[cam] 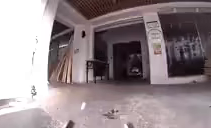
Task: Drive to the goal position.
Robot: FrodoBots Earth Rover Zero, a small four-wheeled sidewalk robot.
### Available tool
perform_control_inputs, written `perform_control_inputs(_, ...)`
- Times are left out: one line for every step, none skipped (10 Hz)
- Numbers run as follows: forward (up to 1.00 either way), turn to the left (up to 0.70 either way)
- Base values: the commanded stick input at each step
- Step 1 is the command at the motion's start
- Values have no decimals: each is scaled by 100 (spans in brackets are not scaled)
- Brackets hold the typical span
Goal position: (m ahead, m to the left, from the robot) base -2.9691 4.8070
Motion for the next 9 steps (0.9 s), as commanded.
perform_control_inputs(66,13)
perform_control_inputs(66,13)
perform_control_inputs(66,13)
perform_control_inputs(66,13)
perform_control_inputs(66,13)
perform_control_inputs(66,10)
perform_control_inputs(66,3)
perform_control_inputs(66,-13)
perform_control_inputs(66,-13)
